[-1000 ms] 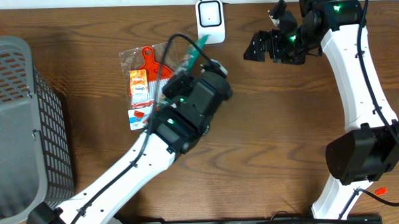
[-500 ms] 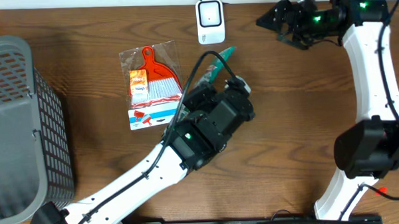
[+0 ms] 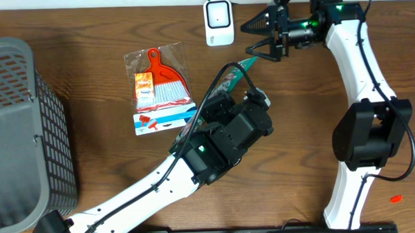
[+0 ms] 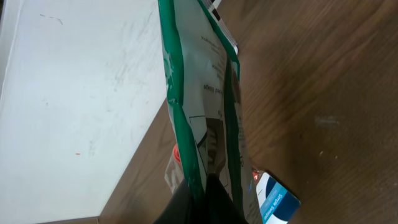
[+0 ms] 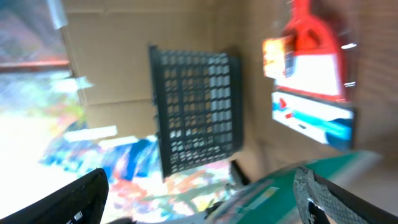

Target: Scan the item barcode

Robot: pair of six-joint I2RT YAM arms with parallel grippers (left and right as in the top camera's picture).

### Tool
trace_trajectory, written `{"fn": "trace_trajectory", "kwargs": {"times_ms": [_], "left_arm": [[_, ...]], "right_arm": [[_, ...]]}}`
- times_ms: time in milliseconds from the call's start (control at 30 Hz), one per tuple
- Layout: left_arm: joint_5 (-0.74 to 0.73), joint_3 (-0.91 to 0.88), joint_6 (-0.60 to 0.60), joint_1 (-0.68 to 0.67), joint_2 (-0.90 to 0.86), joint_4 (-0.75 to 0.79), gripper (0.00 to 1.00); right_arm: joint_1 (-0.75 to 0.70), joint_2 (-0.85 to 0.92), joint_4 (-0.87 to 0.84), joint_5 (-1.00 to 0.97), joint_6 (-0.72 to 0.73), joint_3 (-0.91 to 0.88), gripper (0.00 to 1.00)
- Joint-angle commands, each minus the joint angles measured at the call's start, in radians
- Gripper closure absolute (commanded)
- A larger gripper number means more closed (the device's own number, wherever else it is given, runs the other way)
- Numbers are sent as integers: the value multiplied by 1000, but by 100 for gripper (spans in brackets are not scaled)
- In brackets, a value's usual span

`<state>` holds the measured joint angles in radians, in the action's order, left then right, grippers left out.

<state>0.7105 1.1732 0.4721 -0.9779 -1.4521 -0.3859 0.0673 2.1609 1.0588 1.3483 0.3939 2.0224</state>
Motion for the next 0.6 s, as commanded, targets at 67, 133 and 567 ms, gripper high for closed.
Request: {"fn": "trace_trajectory", "kwargs": {"times_ms": [67, 133, 567], "left_arm": [[66, 18, 15, -2, 4, 0, 93], [69, 18, 22, -2, 4, 1, 93], [63, 18, 21, -2, 4, 1, 93]], "right_arm": [[10, -6, 14, 74, -41, 16, 8], [3, -6, 35, 27, -59, 16, 8], [-54, -8, 504, -700, -160, 20, 15]]}}
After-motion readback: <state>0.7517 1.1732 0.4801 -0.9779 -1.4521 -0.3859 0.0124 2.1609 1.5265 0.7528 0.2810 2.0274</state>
